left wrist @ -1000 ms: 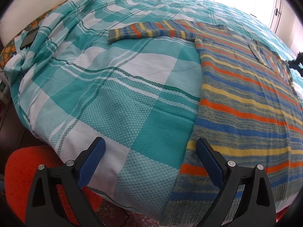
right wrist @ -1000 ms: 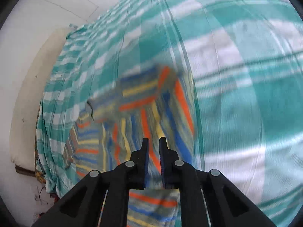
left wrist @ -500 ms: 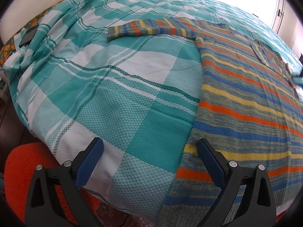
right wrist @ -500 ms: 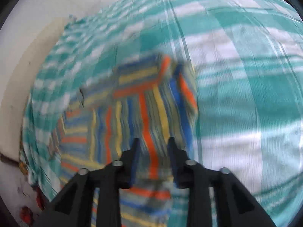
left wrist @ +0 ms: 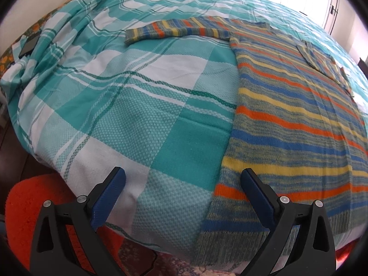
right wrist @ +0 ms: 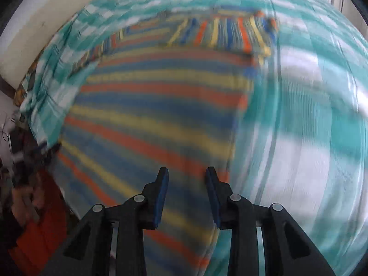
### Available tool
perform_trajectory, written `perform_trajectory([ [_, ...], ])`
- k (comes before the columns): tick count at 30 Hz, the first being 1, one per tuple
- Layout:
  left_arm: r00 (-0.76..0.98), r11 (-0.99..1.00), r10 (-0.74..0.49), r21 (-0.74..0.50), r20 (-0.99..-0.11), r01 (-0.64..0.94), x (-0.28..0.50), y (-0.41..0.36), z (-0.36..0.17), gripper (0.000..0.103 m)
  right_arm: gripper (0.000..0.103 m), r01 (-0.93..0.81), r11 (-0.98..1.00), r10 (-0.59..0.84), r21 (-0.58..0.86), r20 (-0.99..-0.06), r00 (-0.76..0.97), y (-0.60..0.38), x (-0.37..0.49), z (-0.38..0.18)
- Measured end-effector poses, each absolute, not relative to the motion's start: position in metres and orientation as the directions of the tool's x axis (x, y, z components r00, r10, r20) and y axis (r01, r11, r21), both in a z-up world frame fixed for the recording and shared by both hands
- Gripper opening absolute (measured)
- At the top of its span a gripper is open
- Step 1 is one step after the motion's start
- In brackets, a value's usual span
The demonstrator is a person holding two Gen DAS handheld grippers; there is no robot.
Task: Fold small clothes
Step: 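Grasp the other sleeve cuff with the left tool, then fold the held sleeve across the sweater body and release with the left tool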
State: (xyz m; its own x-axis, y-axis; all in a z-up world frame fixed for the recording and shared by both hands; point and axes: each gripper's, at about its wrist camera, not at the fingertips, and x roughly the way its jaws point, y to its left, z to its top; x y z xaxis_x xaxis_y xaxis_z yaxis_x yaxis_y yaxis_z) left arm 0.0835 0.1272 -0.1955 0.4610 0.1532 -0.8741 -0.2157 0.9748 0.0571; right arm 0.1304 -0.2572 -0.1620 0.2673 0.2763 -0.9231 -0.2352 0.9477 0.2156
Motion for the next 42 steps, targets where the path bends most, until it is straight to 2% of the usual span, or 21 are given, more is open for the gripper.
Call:
perform_trajectory([
  [3, 0.461, 0.977, 0.144, 0.052, -0.876, -0.207, 0.079, 0.128, -0.196, 0.101, 0.036, -0.166, 0.957, 0.284, 0.240, -0.895, 0.345, -0.281, 0.074, -0.161],
  [5, 0.457, 0.977, 0.144, 0.055, -0.878, -0.204, 0.080, 0.128, -0.198, 0.102, 0.041, -0.113, 0.969, 0.248, 0.222, -0.896, 0.368, -0.291, 0.056, -0.157],
  [7, 0.452, 0.977, 0.148, 0.058, -0.880, -0.206, 0.080, 0.127, -0.199, 0.102, 0.041, -0.092, 0.971, 0.240, 0.221, -0.888, 0.393, -0.295, 0.046, -0.147],
  [12, 0.436, 0.974, 0.121, 0.022, -0.892, -0.226, 0.079, 0.131, -0.190, 0.102, 0.043, -0.153, 0.974, 0.223, 0.167, -0.823, 0.522, -0.280, 0.045, -0.122],
  [14, 0.459, 0.969, 0.058, -0.060, -0.887, -0.238, 0.079, 0.139, -0.179, 0.102, 0.047, -0.166, 0.973, 0.224, 0.159, -0.819, 0.528, -0.277, 0.045, -0.125],
  [17, 0.524, 0.947, -0.022, -0.186, -0.851, -0.262, 0.091, 0.160, -0.155, 0.102, 0.047, -0.188, 0.966, 0.250, 0.178, -0.834, 0.492, -0.269, 0.048, -0.135],
  [21, 0.598, 0.883, -0.106, -0.351, -0.795, -0.310, 0.140, 0.210, -0.123, 0.102, 0.047, -0.261, 0.952, 0.267, 0.159, -0.847, 0.460, -0.255, 0.045, -0.141],
  [24, 0.618, 0.791, -0.199, -0.497, -0.761, -0.357, 0.191, 0.258, -0.121, 0.102, 0.047, -0.289, 0.946, 0.271, 0.148, -0.849, 0.454, -0.245, 0.044, -0.145],
  [29, 0.579, 0.657, -0.176, -0.533, -0.796, -0.534, 0.254, 0.321, -0.161, 0.098, 0.047, -0.275, 0.949, 0.267, 0.157, -0.863, 0.429, -0.245, 0.045, -0.155],
  [30, 0.572, 0.636, -0.186, -0.542, -0.799, -0.549, 0.264, 0.327, -0.169, 0.096, 0.047, -0.270, 0.949, 0.269, 0.163, -0.865, 0.424, -0.246, 0.046, -0.157],
  [32, 0.560, 0.607, -0.204, -0.553, -0.803, -0.571, 0.281, 0.335, -0.182, 0.083, 0.048, -0.260, 0.950, 0.272, 0.173, -0.867, 0.418, -0.248, 0.048, -0.159],
  [36, 0.530, 0.576, -0.209, -0.541, -0.822, -0.612, 0.306, 0.343, -0.206, 0.077, 0.050, -0.254, 0.952, 0.268, 0.173, -0.872, 0.409, -0.248, 0.052, -0.162],
  [39, 0.556, 0.546, -0.176, -0.550, -0.812, -0.631, 0.305, 0.348, -0.215, 0.068, 0.053, -0.253, 0.952, 0.266, 0.172, -0.875, 0.406, -0.246, 0.053, -0.165],
  [40, 0.567, 0.539, -0.163, -0.554, -0.807, -0.634, 0.304, 0.350, -0.217, 0.056, 0.053, -0.253, 0.952, 0.266, 0.172, -0.875, 0.405, -0.245, 0.054, -0.165],
  [41, 0.574, 0.534, -0.151, -0.555, -0.805, -0.638, 0.303, 0.352, -0.219, 0.032, 0.053, -0.254, 0.952, 0.267, 0.173, -0.874, 0.405, -0.246, 0.054, -0.165],
  [42, 0.568, 0.536, -0.146, -0.547, -0.810, -0.643, 0.303, 0.355, -0.221, 0.016, 0.054, -0.255, 0.951, 0.269, 0.175, -0.874, 0.405, -0.246, 0.054, -0.166],
])
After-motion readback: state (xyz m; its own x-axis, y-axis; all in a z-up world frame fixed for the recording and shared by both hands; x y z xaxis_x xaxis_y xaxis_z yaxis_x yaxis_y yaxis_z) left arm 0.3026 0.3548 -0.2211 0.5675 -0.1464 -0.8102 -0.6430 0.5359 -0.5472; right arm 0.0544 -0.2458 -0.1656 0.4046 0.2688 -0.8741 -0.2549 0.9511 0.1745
